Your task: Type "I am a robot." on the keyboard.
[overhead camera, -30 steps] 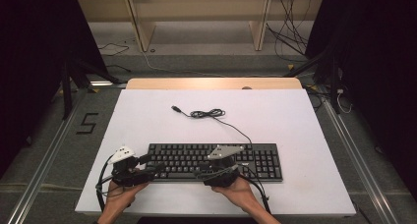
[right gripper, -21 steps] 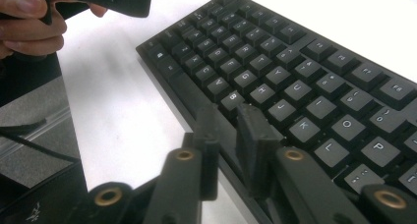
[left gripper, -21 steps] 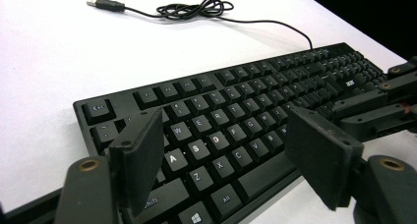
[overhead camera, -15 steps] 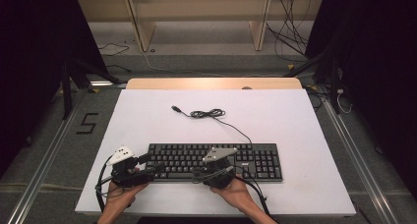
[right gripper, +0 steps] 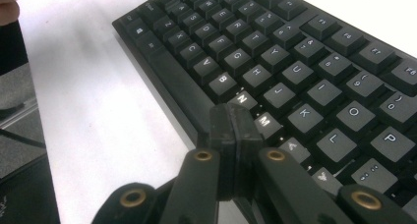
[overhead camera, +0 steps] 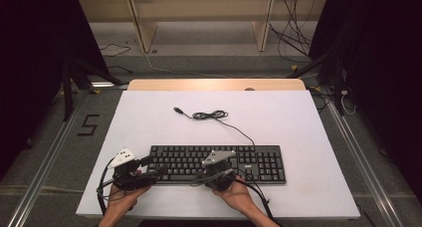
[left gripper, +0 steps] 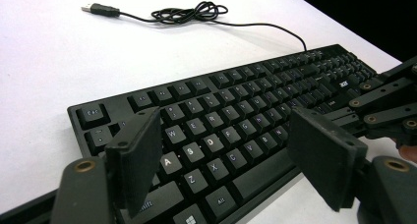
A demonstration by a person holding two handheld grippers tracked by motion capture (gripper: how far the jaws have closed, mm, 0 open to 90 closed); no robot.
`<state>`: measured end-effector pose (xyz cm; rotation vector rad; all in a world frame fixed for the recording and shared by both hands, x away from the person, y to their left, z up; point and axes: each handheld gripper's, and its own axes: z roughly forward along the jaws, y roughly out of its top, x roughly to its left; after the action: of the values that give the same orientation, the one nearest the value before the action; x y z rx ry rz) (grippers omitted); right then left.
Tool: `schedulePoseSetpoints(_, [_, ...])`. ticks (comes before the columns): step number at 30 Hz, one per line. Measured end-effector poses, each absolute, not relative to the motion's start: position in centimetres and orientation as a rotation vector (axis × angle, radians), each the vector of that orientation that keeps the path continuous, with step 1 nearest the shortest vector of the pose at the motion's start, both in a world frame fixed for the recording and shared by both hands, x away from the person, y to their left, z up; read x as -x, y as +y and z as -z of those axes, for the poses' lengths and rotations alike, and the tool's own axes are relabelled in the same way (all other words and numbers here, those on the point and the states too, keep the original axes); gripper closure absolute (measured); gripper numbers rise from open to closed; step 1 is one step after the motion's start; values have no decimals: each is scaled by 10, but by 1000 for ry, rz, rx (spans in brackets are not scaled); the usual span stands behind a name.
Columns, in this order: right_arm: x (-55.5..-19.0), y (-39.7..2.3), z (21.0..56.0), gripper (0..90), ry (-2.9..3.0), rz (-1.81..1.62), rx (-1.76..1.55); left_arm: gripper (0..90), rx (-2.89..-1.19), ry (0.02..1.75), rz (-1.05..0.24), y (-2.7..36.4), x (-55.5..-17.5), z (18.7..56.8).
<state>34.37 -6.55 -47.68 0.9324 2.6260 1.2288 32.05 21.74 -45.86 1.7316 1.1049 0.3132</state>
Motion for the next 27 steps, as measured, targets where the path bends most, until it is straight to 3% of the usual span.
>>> schedulePoseSetpoints(20, [-343,-63,481,900,2626,-1196,-927,289,-1732,1107,-318,218,-321,459])
schedulePoseSetpoints(27, [-344,-73,470,798,2581,-1299,-964,291,-1744,1106,-316,215,-323,460])
